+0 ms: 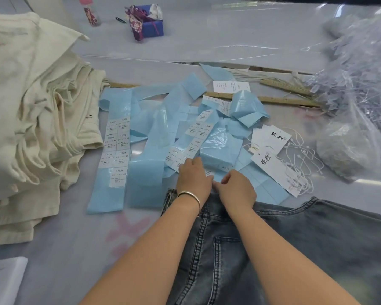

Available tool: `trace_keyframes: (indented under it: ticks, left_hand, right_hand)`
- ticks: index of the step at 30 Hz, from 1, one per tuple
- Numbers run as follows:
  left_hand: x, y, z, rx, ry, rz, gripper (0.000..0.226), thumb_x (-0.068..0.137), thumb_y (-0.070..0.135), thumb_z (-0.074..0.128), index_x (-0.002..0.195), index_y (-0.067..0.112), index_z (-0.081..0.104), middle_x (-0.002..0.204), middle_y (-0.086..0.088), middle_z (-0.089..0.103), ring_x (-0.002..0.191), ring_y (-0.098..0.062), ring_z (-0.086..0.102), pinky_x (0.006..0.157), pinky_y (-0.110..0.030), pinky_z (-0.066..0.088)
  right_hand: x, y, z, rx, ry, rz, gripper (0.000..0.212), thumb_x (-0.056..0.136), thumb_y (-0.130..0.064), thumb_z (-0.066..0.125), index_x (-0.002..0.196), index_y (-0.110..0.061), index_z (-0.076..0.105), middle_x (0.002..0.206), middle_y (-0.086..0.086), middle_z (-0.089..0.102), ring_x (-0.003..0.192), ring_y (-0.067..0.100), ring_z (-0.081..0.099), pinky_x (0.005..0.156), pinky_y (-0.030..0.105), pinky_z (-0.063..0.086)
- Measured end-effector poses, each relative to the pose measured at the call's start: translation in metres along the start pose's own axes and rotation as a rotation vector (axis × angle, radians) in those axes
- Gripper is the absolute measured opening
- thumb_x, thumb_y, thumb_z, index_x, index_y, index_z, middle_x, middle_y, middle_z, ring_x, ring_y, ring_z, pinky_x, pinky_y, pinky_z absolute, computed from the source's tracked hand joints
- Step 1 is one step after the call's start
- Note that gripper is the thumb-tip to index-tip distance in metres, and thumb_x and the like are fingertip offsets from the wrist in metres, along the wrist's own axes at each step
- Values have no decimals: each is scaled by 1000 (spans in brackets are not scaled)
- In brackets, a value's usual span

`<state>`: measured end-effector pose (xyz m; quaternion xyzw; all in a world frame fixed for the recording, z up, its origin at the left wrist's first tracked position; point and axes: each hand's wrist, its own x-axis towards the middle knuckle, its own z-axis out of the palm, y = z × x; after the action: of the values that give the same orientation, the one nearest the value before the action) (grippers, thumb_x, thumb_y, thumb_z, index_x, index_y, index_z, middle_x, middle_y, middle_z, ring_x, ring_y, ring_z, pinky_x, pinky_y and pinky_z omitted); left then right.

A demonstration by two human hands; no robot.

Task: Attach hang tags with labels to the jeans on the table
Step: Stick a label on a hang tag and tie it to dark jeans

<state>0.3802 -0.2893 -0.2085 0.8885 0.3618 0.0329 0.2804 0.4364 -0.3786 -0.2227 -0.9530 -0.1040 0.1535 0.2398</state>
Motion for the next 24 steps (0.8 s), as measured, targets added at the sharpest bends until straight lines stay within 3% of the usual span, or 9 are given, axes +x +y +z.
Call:
trace_keyframes:
  ticks: [4, 7, 9, 12, 15, 17, 20, 22, 24]
  left_hand:
    - [11, 11, 11, -81, -1, -124, 53, 83, 32, 73, 125, 9, 49, 123, -12, 59, 113, -30, 56, 93, -38, 49]
    - [11, 8, 14, -154, 9, -158, 45, 79, 36, 75, 115, 15, 57, 112, -4, 64, 107, -26, 60, 88, -37, 51]
    - [8, 4, 17, -138, 27, -127, 30, 80, 37, 73, 102, 20, 62, 109, -1, 59, 105, -21, 57, 81, -31, 47]
    - [2, -1, 22, -130, 63, -57, 13, 84, 35, 69, 87, 26, 60, 108, 2, 52, 104, -16, 49, 77, -26, 39]
    - [-1, -4, 21, -244, 48, -4, 13, 86, 30, 67, 81, 28, 56, 93, 9, 58, 88, -9, 54, 75, -25, 46]
    - [-2, -3, 18, -366, 0, -5, 13, 86, 25, 68, 86, 28, 55, 85, 13, 60, 79, -8, 59, 72, -22, 48]
    - [-9, 3, 20, -418, -19, -35, 32, 82, 21, 70, 110, 23, 53, 103, 7, 63, 88, -13, 64, 82, -33, 53]
    - [-14, 7, 26, -203, 36, -37, 48, 82, 30, 71, 123, 18, 49, 119, -1, 53, 106, -20, 54, 89, -35, 49]
    - [-19, 13, 30, 23, 69, -19, 51, 82, 36, 69, 123, 13, 47, 121, -5, 45, 115, -24, 42, 86, -34, 45]
  right_hand:
    - [-11, 12, 9, 115, 73, -78, 18, 88, -48, 53, 95, -32, 51, 96, -9, 61, 81, 16, 58, 68, 30, 39]
    - [-13, 15, 11, 183, 130, -160, 31, 88, -36, 58, 117, -28, 54, 110, -6, 57, 98, 16, 58, 77, 33, 46]
    - [-14, 16, 12, 168, 197, -244, 35, 88, -27, 59, 122, -21, 57, 119, -2, 54, 111, 18, 51, 84, 36, 45]
    - [-12, 15, 12, 89, 212, -302, 37, 87, -20, 58, 124, -15, 61, 119, 3, 54, 112, 23, 45, 92, 37, 39]
    - [-9, 17, 11, 60, 169, -307, 38, 88, -17, 55, 126, -17, 61, 120, 2, 56, 113, 23, 44, 93, 37, 36]
    - [-9, 17, 10, 75, 153, -322, 39, 88, -13, 54, 126, -19, 60, 121, 0, 56, 115, 22, 44, 94, 37, 36]
    - [-10, 16, 11, 223, 200, -296, 42, 81, 0, 53, 121, -12, 62, 119, 5, 56, 112, 24, 50, 94, 38, 40]
    - [-12, 16, 11, 356, 257, -240, 44, 76, 8, 49, 115, -8, 62, 114, 7, 56, 104, 24, 55, 87, 34, 43]
    - [-12, 17, 10, 465, 290, -169, 45, 72, 13, 45, 109, -6, 62, 107, 7, 60, 97, 22, 59, 79, 25, 40]
